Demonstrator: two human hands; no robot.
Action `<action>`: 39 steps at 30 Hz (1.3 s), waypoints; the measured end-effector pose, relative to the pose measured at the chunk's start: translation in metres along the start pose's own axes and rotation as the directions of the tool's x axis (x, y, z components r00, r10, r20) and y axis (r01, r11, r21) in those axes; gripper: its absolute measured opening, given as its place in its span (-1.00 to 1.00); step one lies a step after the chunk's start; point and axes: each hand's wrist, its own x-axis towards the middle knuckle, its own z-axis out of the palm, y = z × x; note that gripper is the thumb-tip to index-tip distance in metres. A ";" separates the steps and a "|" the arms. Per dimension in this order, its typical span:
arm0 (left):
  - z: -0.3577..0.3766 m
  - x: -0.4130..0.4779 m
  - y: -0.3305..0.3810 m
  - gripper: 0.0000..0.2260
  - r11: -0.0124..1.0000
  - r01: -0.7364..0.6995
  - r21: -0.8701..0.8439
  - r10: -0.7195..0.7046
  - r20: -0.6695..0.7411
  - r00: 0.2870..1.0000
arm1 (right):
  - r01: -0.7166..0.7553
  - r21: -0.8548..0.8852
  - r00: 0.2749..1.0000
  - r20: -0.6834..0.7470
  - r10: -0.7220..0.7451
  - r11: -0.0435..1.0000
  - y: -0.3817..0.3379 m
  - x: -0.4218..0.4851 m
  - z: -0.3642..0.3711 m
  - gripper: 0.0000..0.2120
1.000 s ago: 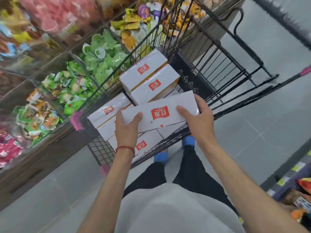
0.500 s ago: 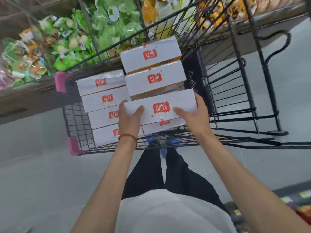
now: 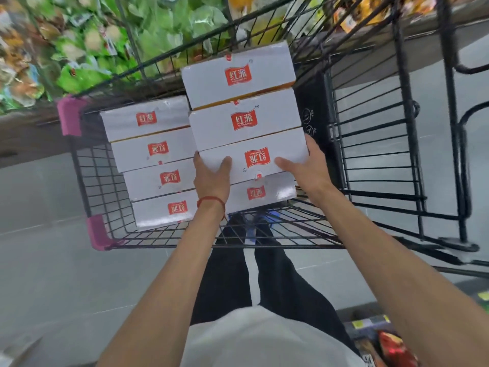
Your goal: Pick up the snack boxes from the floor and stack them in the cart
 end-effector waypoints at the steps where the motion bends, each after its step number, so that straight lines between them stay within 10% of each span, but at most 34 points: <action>1: 0.000 -0.001 0.000 -0.48 1.000 -0.002 0.000 0.002 -0.002 1.000 | 0.001 0.002 1.000 0.007 -0.001 1.000 -0.001 0.001 0.000 -0.33; 23: -0.045 0.008 -0.004 -0.39 0.996 -0.013 0.093 -0.004 0.177 0.984 | 0.088 -0.159 0.972 -0.204 -0.120 0.983 0.003 -0.038 0.030 -0.40; 39: -0.133 -0.140 -0.112 -0.76 0.954 -0.011 -0.301 -0.056 -0.213 0.975 | 0.301 -0.180 0.881 0.428 -0.201 0.937 0.004 -0.157 0.075 -0.72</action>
